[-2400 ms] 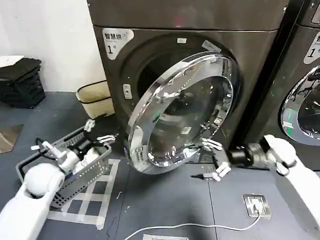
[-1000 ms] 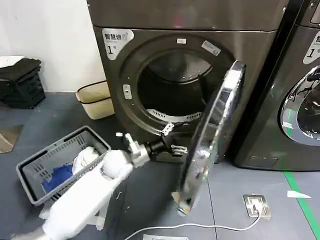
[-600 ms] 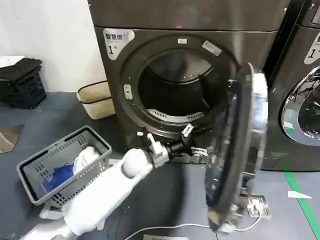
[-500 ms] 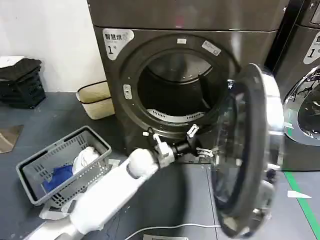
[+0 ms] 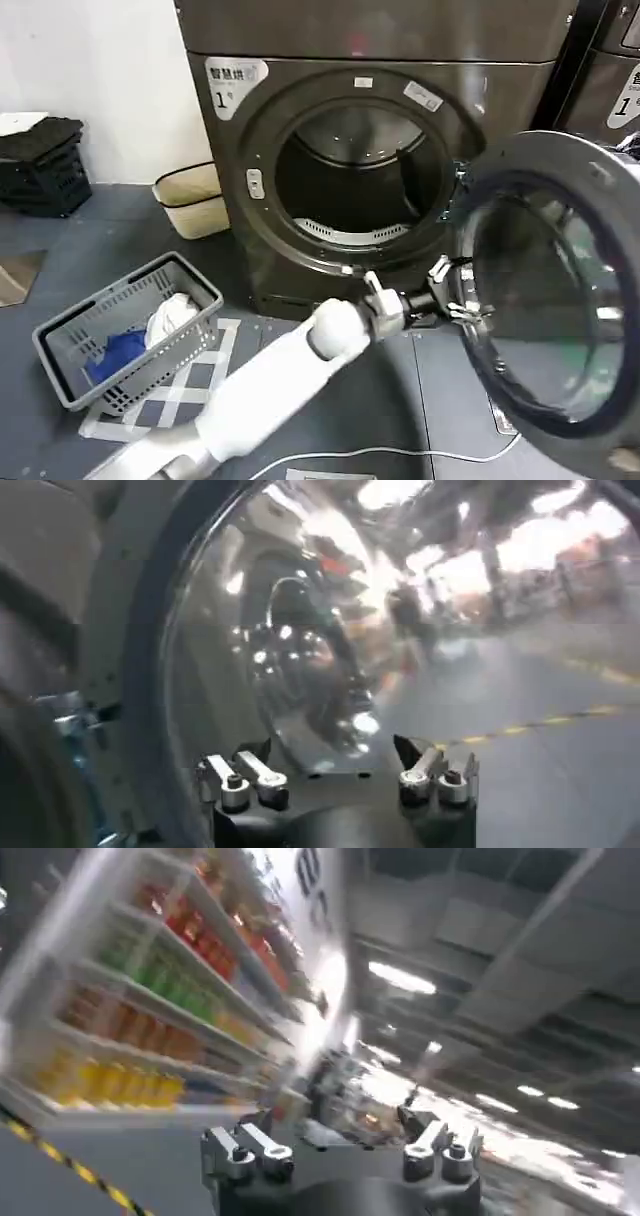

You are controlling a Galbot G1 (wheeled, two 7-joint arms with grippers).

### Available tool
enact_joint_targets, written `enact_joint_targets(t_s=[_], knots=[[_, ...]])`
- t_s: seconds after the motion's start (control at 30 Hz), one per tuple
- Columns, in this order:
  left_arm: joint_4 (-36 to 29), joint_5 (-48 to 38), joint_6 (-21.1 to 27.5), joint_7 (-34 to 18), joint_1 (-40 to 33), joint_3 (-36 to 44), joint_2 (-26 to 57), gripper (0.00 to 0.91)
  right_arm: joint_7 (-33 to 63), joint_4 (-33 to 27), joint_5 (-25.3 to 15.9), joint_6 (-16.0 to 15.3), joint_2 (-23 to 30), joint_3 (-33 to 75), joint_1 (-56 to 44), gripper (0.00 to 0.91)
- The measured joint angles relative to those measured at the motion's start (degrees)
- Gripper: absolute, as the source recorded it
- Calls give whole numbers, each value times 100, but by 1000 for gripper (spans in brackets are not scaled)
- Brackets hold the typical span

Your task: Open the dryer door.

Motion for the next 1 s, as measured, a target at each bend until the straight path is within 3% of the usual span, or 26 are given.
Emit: enact_joint_targets(t_s=[0.4, 0.7, 1.0], knots=[[886, 240, 55, 41, -209, -48, -814, 907, 521, -374, -451, 45, 10, 640, -4, 907], [1371, 241, 59, 38, -329, -76, -812, 907, 643, -670, -417, 283, -36, 781, -55, 907], [1128, 102, 422, 95, -180, -42, -813, 907, 503, -615, -141, 215, -91, 702, -25, 907]])
